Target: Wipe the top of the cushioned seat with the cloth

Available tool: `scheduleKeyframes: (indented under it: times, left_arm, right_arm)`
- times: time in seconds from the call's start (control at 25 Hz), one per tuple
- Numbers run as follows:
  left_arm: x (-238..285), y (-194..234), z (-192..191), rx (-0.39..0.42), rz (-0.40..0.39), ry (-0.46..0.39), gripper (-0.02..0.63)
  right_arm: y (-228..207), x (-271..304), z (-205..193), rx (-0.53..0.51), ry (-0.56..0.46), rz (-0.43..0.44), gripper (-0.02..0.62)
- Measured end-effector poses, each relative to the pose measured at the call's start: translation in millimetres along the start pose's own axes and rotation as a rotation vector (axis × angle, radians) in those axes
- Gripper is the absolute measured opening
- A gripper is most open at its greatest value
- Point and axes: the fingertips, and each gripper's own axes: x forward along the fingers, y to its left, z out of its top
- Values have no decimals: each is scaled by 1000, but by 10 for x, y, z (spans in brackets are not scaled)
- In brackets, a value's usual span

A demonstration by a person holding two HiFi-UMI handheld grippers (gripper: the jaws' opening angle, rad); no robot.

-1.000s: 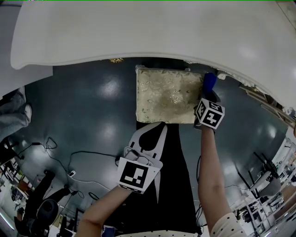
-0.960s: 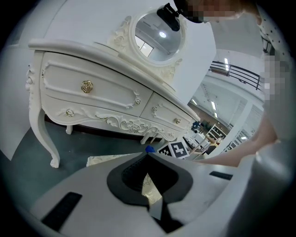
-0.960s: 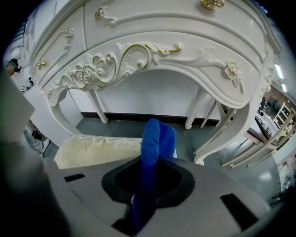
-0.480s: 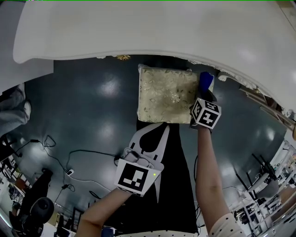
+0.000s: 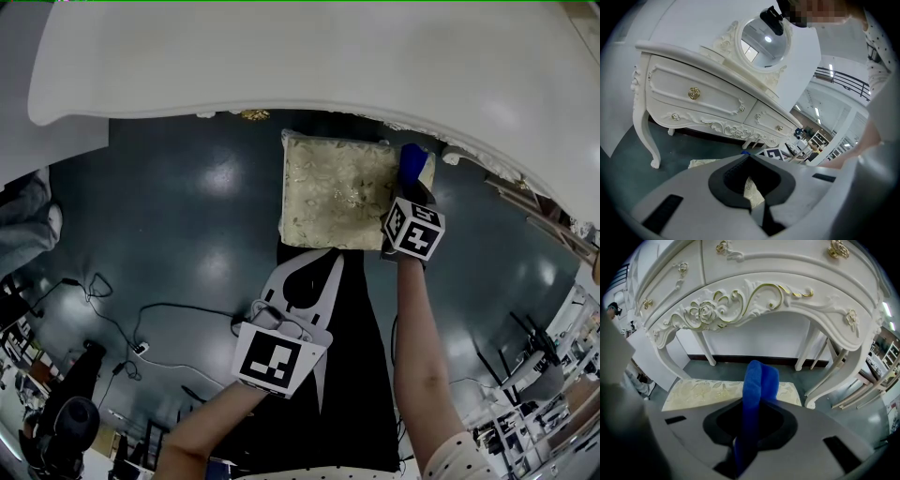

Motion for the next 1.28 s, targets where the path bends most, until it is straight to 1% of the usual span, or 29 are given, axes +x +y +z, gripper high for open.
scheduleKeyframes:
  times: [1.28]
  left_arm:
    - [-153,174,-10,-36,41,-26,-3]
  right_arm:
    - [464,47,27,-25,-3,56,63]
